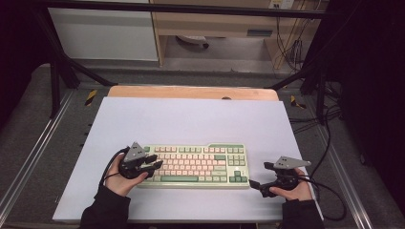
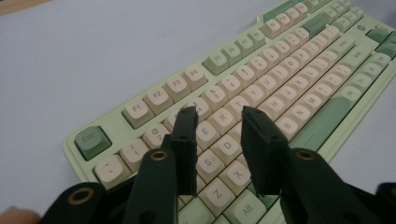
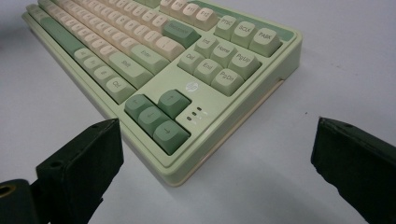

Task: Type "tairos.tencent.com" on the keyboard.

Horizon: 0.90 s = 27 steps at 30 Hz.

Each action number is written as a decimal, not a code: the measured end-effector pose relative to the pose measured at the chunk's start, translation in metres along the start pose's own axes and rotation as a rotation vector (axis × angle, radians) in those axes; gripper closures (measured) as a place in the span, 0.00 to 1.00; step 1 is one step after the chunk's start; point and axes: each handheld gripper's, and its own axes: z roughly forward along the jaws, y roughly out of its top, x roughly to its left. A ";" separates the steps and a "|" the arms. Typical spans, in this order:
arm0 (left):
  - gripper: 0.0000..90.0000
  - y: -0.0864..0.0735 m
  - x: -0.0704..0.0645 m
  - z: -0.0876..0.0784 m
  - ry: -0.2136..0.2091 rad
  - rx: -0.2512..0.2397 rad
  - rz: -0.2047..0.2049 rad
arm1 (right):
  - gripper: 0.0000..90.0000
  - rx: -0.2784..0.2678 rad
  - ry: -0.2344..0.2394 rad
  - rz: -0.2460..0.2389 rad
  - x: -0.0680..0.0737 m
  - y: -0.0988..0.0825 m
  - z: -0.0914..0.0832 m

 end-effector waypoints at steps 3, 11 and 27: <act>0.81 0.002 -0.002 0.003 0.003 0.002 0.000 | 0.03 0.000 0.001 0.001 0.000 0.000 0.000; 0.99 0.008 -0.006 0.012 -0.011 0.008 -0.017 | 0.03 0.004 0.001 -0.003 0.001 0.001 0.001; 1.00 0.021 -0.020 0.044 -0.034 0.039 -0.006 | 0.03 0.006 0.002 -0.004 0.001 0.000 0.001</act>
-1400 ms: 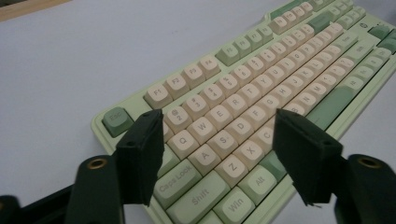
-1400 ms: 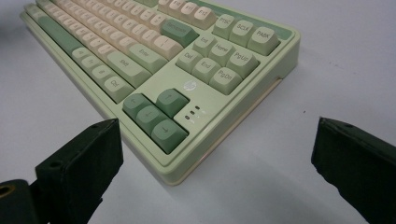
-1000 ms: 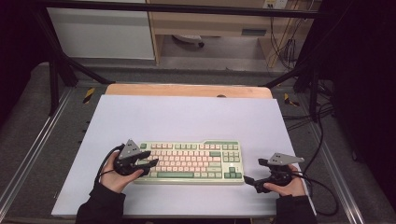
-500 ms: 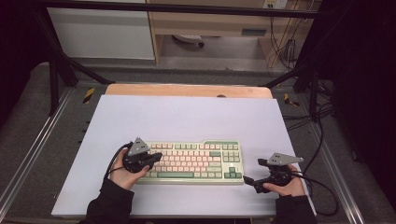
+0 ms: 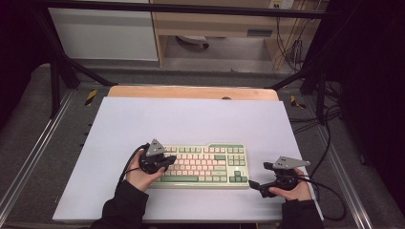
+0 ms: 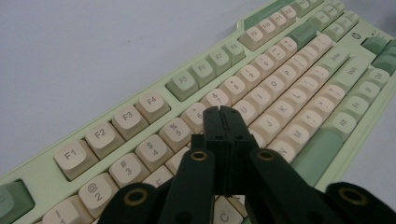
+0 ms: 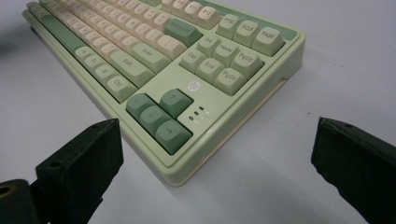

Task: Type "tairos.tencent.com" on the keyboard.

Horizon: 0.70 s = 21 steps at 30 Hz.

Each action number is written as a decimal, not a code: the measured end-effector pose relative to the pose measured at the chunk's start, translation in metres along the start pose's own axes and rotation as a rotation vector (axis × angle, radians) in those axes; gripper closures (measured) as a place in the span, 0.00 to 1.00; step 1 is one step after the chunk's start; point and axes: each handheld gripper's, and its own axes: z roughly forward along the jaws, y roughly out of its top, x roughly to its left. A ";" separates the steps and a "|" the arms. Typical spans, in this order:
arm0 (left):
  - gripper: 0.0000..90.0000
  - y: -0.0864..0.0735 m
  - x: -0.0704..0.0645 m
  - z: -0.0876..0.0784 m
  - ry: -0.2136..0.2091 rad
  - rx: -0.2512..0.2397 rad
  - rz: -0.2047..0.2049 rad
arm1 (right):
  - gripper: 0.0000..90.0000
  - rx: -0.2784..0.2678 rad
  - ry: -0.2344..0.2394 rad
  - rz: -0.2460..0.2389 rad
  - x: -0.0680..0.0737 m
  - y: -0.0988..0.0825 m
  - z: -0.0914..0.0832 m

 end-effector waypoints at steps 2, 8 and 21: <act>1.00 0.000 0.000 0.002 0.003 0.002 0.001 | 0.03 -0.001 0.001 0.000 0.000 0.000 0.000; 1.00 -0.003 0.002 0.010 0.003 0.003 -0.008 | 0.03 0.000 0.000 0.000 0.000 0.000 0.000; 1.00 -0.008 0.002 0.019 0.006 0.017 0.002 | 0.03 0.002 0.000 -0.002 0.000 0.000 0.000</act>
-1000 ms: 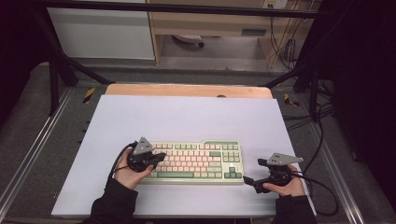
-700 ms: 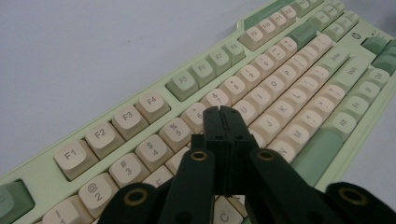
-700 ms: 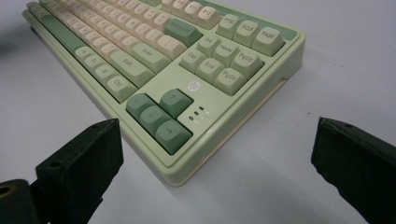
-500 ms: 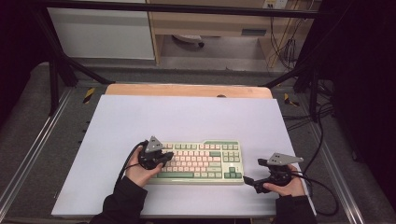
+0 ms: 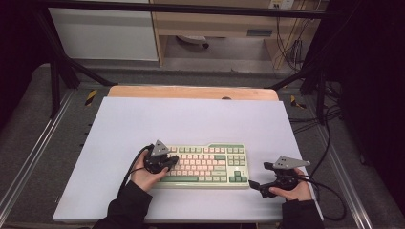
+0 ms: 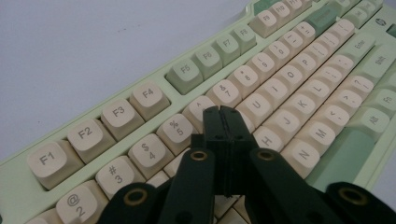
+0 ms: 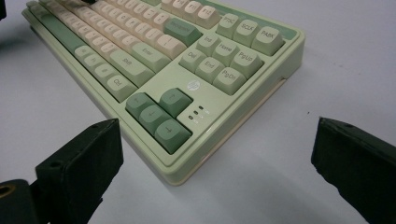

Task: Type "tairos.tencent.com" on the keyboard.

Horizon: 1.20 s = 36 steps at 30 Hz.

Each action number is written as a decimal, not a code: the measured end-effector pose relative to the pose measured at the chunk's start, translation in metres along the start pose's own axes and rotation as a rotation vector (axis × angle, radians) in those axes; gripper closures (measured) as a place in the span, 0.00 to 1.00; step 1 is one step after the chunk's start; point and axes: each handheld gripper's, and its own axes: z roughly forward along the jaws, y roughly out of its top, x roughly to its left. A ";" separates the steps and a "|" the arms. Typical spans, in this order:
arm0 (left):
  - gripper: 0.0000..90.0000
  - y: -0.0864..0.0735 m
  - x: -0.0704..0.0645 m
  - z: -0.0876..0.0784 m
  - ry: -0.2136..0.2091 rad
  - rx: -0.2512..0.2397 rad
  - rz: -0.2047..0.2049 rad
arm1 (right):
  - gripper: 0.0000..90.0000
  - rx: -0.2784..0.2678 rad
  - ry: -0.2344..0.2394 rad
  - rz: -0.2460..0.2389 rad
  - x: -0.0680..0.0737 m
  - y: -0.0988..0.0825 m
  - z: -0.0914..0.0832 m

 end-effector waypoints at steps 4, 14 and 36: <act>1.00 -0.002 -0.001 0.002 -0.004 -0.005 0.001 | 0.03 0.004 0.000 -0.002 0.000 0.000 0.001; 1.00 0.000 -0.002 -0.006 -0.017 -0.016 0.004 | 0.03 0.005 -0.001 -0.004 0.000 0.000 0.001; 1.00 -0.018 0.009 -0.038 -0.004 -0.013 0.012 | 0.03 0.003 -0.002 -0.001 0.000 0.000 0.000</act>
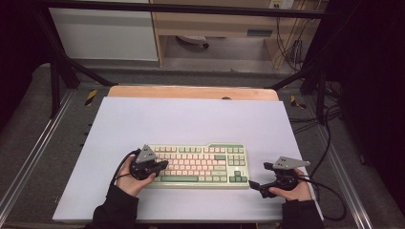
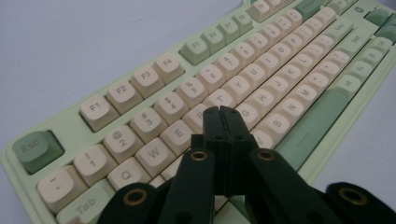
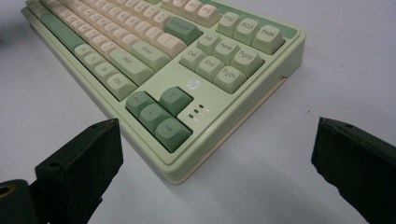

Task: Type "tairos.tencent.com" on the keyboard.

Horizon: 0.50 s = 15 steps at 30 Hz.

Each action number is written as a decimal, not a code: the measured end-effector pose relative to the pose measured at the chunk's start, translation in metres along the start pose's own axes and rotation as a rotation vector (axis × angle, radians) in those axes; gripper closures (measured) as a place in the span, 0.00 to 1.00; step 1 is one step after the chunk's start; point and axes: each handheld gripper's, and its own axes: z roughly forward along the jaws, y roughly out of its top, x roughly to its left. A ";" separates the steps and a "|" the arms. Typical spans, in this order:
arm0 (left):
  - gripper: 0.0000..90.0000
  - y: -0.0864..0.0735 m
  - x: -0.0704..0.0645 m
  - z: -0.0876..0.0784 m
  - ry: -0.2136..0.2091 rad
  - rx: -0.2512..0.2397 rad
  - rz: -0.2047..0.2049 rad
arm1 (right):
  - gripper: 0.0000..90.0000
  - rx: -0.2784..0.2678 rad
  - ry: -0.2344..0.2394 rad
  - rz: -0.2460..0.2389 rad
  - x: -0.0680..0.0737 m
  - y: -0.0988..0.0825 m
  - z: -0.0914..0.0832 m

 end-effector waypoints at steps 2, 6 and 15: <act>1.00 -0.002 0.003 -0.002 0.004 -0.001 -0.009 | 0.03 0.001 0.000 -0.001 0.000 0.000 0.000; 1.00 -0.007 0.007 -0.007 0.014 0.002 -0.019 | 0.03 0.001 0.001 0.000 0.000 0.000 0.000; 1.00 -0.018 0.017 -0.015 0.037 0.004 -0.040 | 0.03 0.002 -0.001 -0.002 0.001 0.000 0.000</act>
